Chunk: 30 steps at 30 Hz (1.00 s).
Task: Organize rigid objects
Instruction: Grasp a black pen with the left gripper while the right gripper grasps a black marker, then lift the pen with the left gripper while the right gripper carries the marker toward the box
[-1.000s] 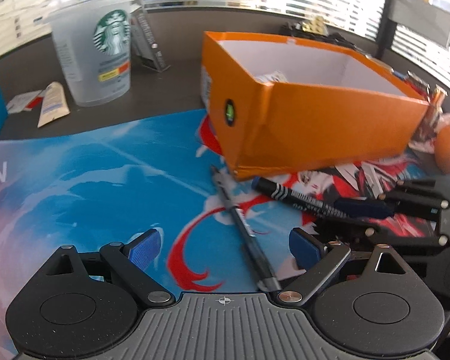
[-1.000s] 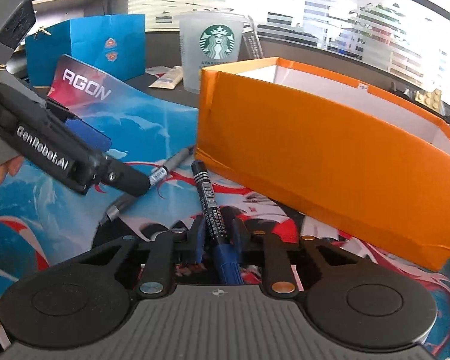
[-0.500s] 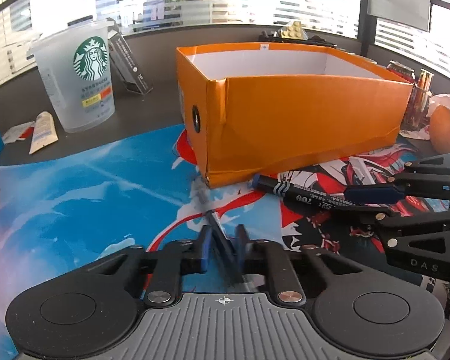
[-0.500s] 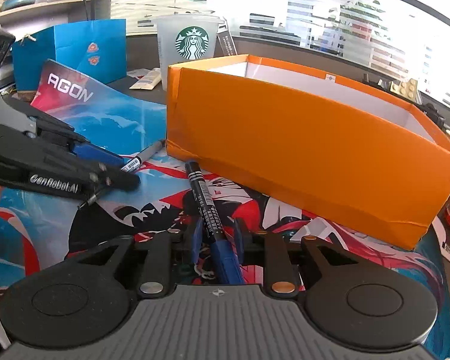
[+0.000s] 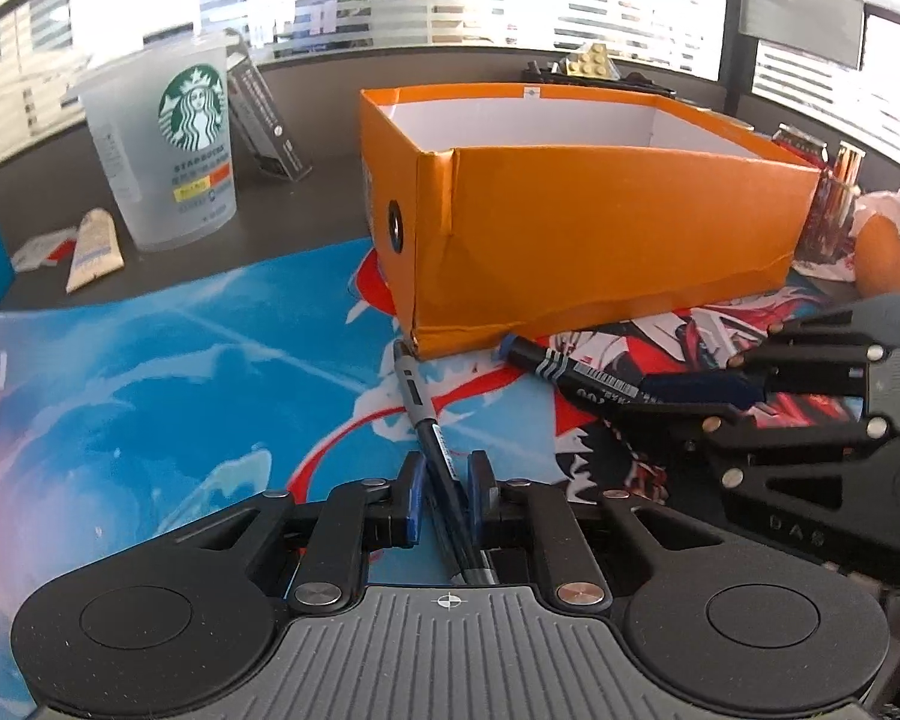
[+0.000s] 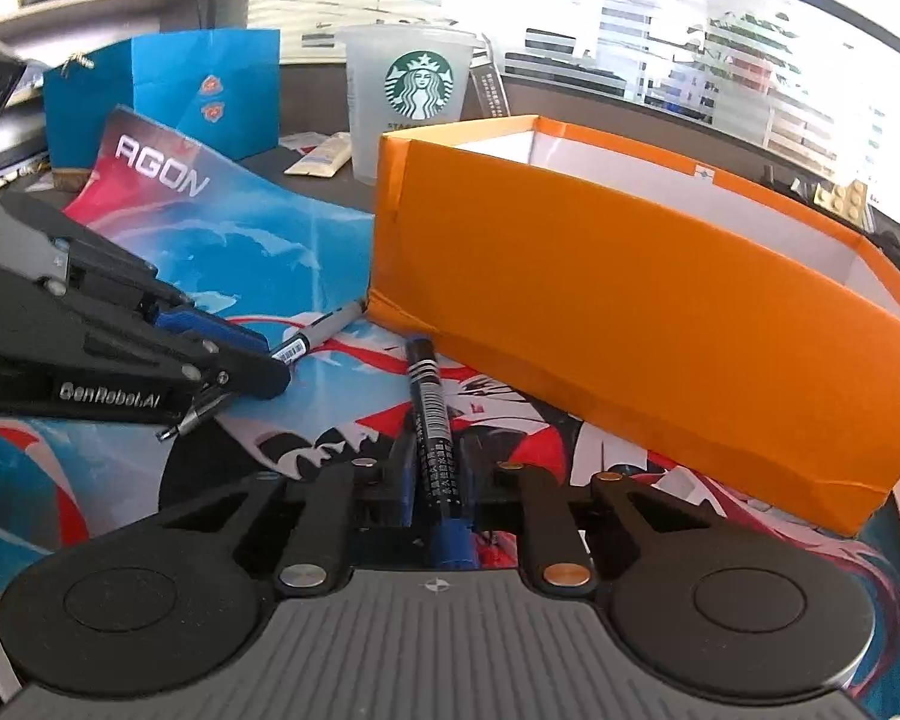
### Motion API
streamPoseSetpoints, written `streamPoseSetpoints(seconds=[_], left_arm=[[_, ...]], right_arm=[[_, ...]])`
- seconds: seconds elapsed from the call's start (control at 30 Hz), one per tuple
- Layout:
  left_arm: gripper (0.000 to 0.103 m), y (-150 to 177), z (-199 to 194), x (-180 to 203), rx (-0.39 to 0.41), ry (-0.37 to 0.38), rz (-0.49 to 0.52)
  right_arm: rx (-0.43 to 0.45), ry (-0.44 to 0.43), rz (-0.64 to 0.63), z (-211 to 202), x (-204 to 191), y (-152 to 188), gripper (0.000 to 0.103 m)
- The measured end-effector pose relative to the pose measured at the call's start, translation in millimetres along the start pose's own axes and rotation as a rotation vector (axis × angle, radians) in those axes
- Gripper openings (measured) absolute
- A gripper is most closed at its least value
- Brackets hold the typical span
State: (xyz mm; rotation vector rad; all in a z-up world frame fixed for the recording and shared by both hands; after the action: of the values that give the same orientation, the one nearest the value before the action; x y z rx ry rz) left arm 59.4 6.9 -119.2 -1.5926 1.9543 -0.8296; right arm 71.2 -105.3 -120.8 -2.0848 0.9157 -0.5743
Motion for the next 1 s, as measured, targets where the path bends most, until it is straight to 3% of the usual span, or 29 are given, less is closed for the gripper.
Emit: streamPoseSetpoints(seconds=[0.1,0.43,0.67,0.77,0.9,0.97,1.0], left_arm=[[0.012,2,-8,-2,-0.006,0.031,-0.034],[0.011,-2,-40,0,0.052,0.025,-0.021],[0.011,22,-25,-1,-0.052,0.043,-0.042],[0.012,25,-25,-1,-0.06,0.038,-0.028],[0.024,22,-21,9,-0.091,0.022,0.077],[0.023,18,-17,12,-0.093,0.031,0.102],[0.016,16,-15,13,-0.086,0.04,0.106]], right_arm=[[-0.004,-0.011,0.003,-7,-3,2,0.012],[0.041,-0.04,0.075,-36,0,-5,0.012],[0.015,-0.042,0.073,-37,-7,5,0.012],[0.011,-0.037,0.077,-37,-6,7,0.012],[0.016,-0.04,0.078,-38,-7,6,0.012],[0.017,-0.041,0.078,-37,-7,6,0.012],[0.017,-0.041,0.079,-37,-7,6,0.012]])
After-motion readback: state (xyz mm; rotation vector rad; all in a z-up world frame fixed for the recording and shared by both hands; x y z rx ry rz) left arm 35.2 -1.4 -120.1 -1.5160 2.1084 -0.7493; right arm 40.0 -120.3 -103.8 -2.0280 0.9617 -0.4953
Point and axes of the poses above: each gripper's, at about its wrist camera, not at the fingertips, and z roughly the way its jaws point, x to its right, y to its underside, the point moved 8 cm from there along z, roughly the way its jaws point, and after that the axes turned 2 degrees about -x, right-handed, at the moved point
